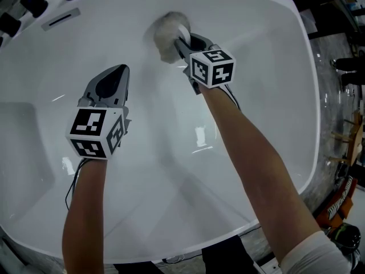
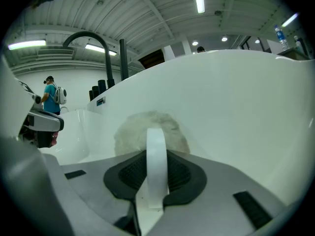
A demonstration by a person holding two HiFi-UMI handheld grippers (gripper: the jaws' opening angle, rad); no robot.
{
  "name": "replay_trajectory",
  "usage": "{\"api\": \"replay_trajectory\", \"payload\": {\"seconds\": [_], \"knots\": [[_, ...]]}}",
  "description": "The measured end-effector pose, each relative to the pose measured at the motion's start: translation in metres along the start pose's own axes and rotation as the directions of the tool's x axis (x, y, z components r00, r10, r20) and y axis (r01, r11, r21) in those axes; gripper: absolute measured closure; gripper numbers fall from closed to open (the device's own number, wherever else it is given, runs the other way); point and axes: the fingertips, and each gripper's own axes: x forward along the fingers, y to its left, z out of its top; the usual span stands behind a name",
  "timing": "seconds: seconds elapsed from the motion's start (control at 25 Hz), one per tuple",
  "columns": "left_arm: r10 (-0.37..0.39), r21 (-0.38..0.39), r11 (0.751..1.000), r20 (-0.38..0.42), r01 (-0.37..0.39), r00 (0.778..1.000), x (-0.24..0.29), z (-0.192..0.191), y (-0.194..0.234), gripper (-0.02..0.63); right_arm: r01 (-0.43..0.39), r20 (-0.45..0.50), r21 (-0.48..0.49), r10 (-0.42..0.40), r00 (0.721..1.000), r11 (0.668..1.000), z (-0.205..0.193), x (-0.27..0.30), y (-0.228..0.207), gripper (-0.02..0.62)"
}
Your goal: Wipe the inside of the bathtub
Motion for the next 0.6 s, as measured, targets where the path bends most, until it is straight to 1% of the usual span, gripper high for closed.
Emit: {"api": "replay_trajectory", "payload": {"seconds": [0.12,0.36,0.6], "knots": [[-0.016,-0.003,1.000,0.003,0.016,1.000,0.019,0.002,-0.016,0.600,0.028,0.009,0.004,-0.028,1.000,1.000,-0.001,-0.012,-0.032,0.505],[-0.041,0.009,0.999,-0.011,0.041,0.999,0.053,-0.001,-0.042,0.600,0.108,0.026,0.037,-0.109,0.994,0.993,-0.003,-0.038,-0.100,0.505],[-0.071,0.035,0.997,-0.014,0.072,0.997,0.080,0.015,-0.073,0.600,0.186,0.048,0.087,-0.190,0.981,0.979,0.000,-0.065,-0.149,0.505]]}}
